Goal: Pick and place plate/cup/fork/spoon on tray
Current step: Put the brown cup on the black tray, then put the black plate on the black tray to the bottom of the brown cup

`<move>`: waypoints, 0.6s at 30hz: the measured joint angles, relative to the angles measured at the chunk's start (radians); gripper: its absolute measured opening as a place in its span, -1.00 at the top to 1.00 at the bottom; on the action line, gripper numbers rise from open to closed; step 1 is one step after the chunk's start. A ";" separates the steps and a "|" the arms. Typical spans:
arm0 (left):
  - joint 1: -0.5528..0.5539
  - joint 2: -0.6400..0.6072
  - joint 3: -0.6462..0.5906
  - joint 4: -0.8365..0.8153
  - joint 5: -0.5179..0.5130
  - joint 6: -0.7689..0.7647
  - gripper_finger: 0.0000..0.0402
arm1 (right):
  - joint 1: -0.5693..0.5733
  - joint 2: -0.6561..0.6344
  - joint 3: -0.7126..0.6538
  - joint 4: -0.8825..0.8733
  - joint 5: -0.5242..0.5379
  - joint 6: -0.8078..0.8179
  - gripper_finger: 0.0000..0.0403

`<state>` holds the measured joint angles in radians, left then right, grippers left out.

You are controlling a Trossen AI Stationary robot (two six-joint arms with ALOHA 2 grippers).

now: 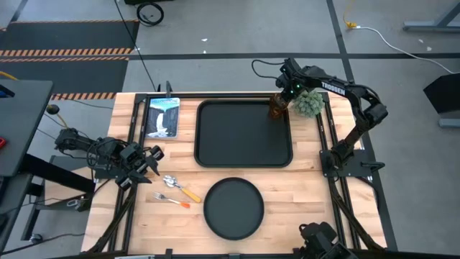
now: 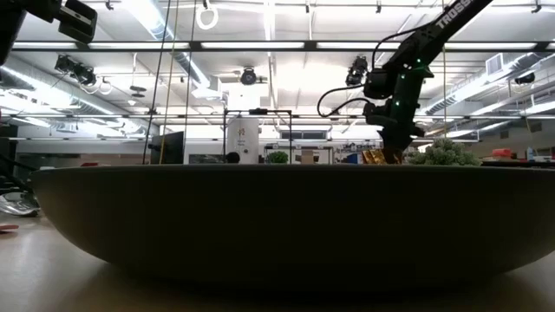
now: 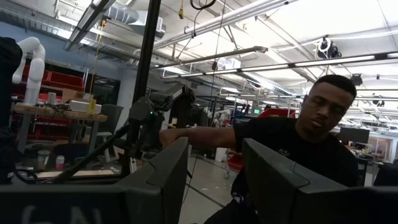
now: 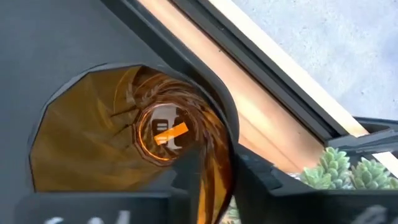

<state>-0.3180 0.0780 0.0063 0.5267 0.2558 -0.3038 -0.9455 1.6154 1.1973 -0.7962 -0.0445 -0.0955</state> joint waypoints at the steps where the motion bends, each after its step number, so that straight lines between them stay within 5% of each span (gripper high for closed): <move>1: 0.000 0.000 0.000 0.000 0.000 0.000 0.19 | 0.000 0.000 0.000 0.000 0.000 -0.007 0.51; 11: 0.000 0.000 0.000 0.000 0.000 0.000 0.19 | 0.006 -0.064 0.000 0.007 0.028 -0.018 0.00; 18: 0.000 0.000 0.000 0.037 -0.035 0.025 0.19 | 0.056 -0.191 0.000 -0.039 0.105 0.023 -0.15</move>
<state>-0.3180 0.0783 0.0066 0.5637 0.2205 -0.2788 -0.8891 1.4242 1.1973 -0.8351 0.0605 -0.0726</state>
